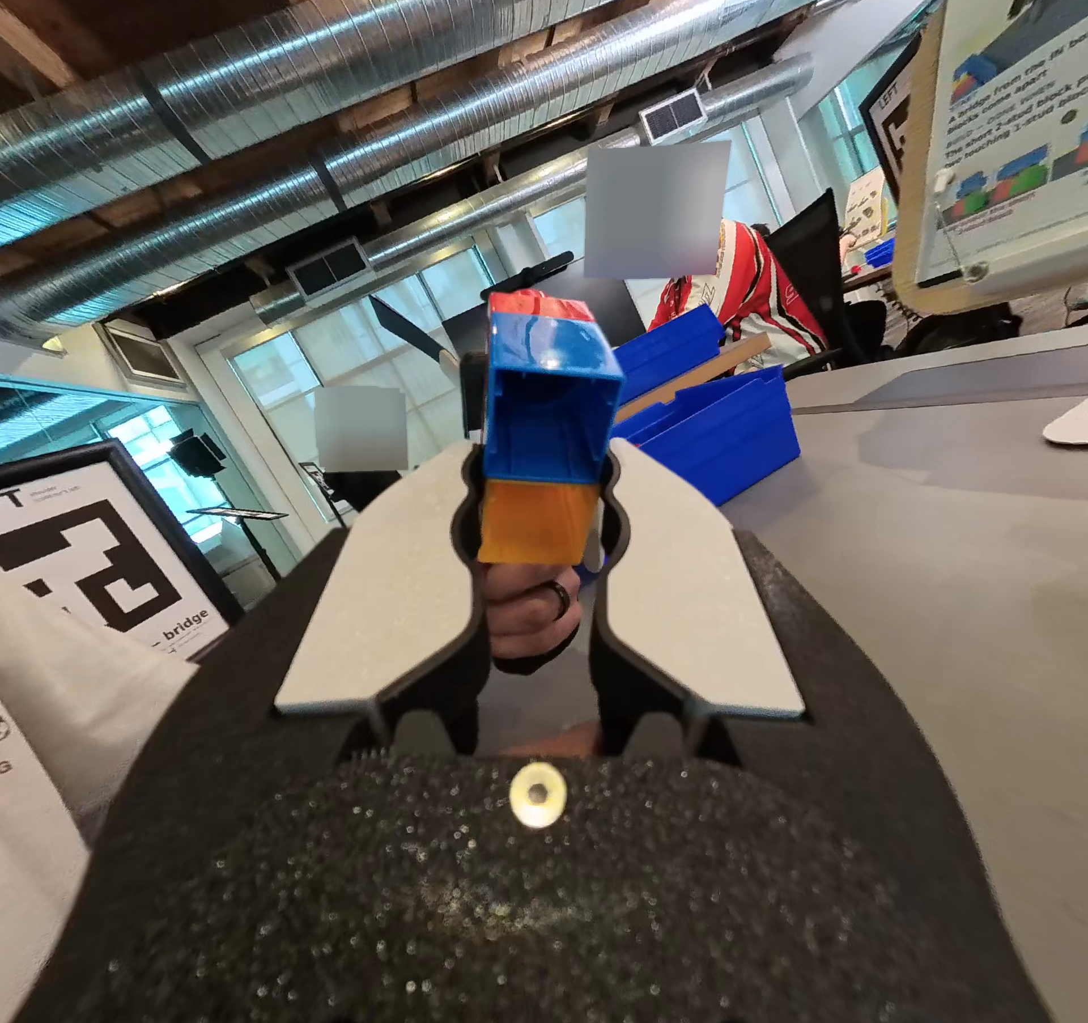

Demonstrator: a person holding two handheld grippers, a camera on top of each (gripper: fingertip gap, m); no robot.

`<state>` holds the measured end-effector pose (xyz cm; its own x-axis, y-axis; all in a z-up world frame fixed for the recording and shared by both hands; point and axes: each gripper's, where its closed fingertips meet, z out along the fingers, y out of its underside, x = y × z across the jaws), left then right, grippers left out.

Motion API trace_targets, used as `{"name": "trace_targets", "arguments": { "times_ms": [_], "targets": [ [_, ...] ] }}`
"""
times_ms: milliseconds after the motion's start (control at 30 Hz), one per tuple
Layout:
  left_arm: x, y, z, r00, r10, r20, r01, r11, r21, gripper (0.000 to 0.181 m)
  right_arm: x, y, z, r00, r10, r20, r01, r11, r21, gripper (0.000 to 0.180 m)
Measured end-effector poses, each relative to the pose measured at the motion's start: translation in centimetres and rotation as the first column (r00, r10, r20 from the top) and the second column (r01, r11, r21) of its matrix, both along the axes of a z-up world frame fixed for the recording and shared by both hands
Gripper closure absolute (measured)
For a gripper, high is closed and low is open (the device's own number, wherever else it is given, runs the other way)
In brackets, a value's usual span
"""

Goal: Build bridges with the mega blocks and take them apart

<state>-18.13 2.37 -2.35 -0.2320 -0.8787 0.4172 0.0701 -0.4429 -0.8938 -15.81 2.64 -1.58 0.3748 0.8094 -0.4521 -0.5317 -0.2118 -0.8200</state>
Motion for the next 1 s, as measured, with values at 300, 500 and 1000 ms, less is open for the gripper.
{"name": "trace_targets", "arguments": {
  "times_ms": [300, 500, 1000],
  "targets": [
    [-0.9, 0.5, 0.4, 1.000, -0.009, 0.026, 0.008, 1.000, 0.013, 0.148, -1.3, 0.4, -0.5, 1.000, 0.031, -0.004, -0.031, 0.999, -0.019, 0.143],
    [-2.1, 0.6, 0.5, 0.998, -0.053, -0.028, 0.056, 0.992, 0.112, 0.148, -2.0, -0.4, -2.7, 0.977, 0.155, 0.147, -0.142, 0.985, -0.096, 0.128],
    [-1.6, 0.6, -3.7, 0.885, -0.034, -0.463, 0.224, 0.905, 0.362, 0.148, 2.0, 0.2, -4.5, 0.558, 0.335, 0.759, -0.268, 0.939, -0.217, 0.105]
  ]
}}
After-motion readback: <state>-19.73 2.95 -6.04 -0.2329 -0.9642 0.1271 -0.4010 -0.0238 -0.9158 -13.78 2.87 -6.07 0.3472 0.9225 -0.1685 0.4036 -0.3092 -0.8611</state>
